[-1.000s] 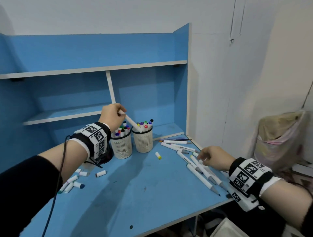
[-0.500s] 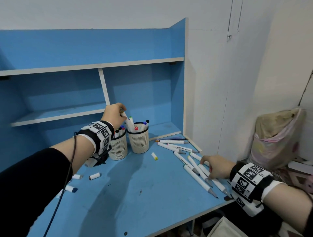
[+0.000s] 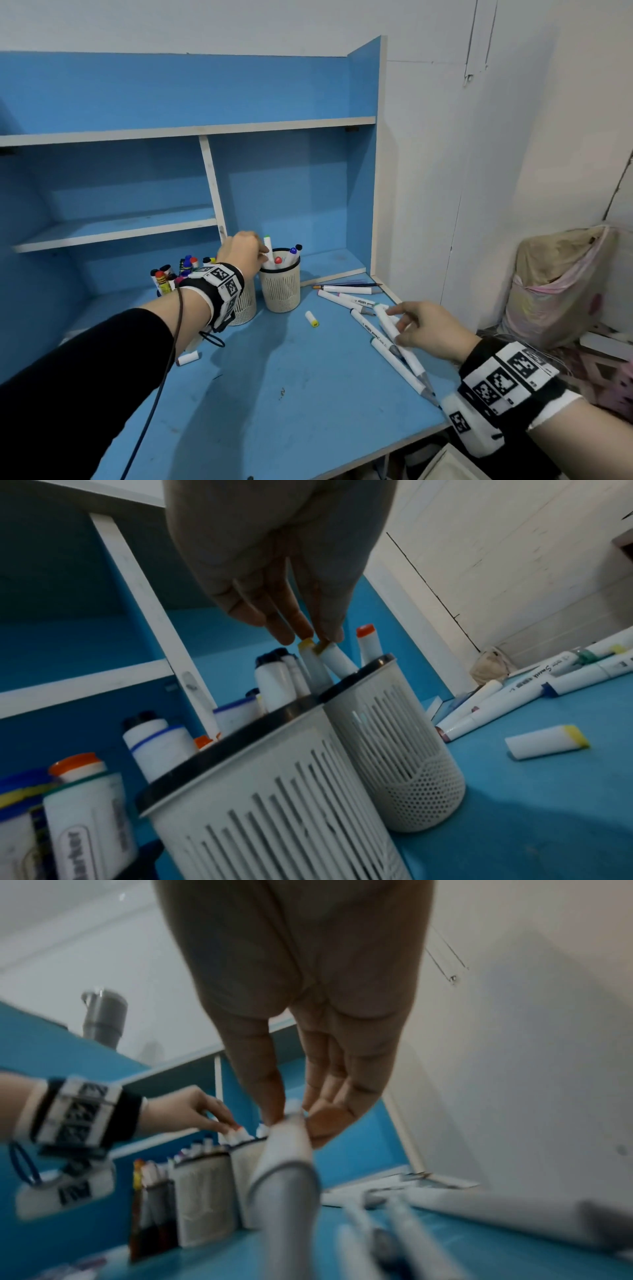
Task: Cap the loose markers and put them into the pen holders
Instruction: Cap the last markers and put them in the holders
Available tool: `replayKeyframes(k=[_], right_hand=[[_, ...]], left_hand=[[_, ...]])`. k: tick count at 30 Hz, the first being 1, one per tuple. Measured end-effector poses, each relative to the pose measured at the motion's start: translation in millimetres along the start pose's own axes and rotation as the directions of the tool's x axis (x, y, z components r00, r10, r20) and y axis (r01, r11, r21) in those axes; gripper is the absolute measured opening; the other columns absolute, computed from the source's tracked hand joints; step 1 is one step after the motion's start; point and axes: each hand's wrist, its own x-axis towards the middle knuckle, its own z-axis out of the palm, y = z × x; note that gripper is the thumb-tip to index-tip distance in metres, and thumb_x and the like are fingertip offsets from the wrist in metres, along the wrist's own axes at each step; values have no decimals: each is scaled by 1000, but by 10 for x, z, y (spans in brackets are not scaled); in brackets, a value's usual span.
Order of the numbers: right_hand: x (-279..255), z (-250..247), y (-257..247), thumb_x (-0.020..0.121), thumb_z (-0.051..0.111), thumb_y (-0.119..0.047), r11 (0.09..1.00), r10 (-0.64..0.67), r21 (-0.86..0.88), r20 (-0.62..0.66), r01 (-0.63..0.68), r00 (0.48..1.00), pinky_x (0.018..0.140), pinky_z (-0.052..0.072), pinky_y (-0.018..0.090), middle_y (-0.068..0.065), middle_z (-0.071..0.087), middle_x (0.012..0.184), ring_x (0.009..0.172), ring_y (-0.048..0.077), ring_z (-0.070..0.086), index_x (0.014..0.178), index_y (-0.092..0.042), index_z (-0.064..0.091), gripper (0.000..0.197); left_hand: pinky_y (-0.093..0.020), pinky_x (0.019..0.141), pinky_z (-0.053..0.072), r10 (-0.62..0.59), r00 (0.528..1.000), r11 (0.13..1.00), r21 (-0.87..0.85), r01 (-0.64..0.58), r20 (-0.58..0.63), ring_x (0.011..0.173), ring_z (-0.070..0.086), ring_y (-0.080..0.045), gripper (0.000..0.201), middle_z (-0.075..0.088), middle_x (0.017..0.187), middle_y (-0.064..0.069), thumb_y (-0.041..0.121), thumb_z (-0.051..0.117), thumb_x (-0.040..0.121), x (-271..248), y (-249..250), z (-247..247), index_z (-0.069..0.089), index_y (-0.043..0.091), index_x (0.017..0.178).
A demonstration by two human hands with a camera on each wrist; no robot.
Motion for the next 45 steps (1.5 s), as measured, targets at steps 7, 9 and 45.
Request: replayKeyframes(k=[7, 9, 45], right_hand=[[-188, 410, -468, 76, 64, 14, 734, -58, 676, -23, 58, 998, 67, 53, 21, 7, 66, 81, 68, 16, 62, 102, -14, 67, 38], [-233, 591, -562, 78, 62, 16, 612, -47, 790, 0, 29, 999, 66, 55, 23, 11, 67, 82, 70, 18, 66, 107, -8, 64, 38], [-155, 2098, -871, 56, 76, -2, -134, -73, 955, 257, -265, 964, 66, 58, 27, 13, 67, 91, 80, 20, 68, 116, -11, 57, 63]], left_hand=[[-36, 88, 46, 27, 999, 991, -128, -29, -20, 103, 55, -23, 18, 60, 106, -4, 22, 61, 87, -293, -123, -256, 71, 21, 102], [-36, 87, 47, 13, 1000, 989, -150, -10, 22, 101, 56, -23, 19, 61, 105, -3, 21, 62, 85, -489, -252, -359, 70, 21, 103], [-21, 71, 40, -479, 735, 830, -26, 558, 479, 85, 53, -15, 41, 59, 96, -1, 25, 77, 75, -1723, -1548, 120, 62, 16, 112]])
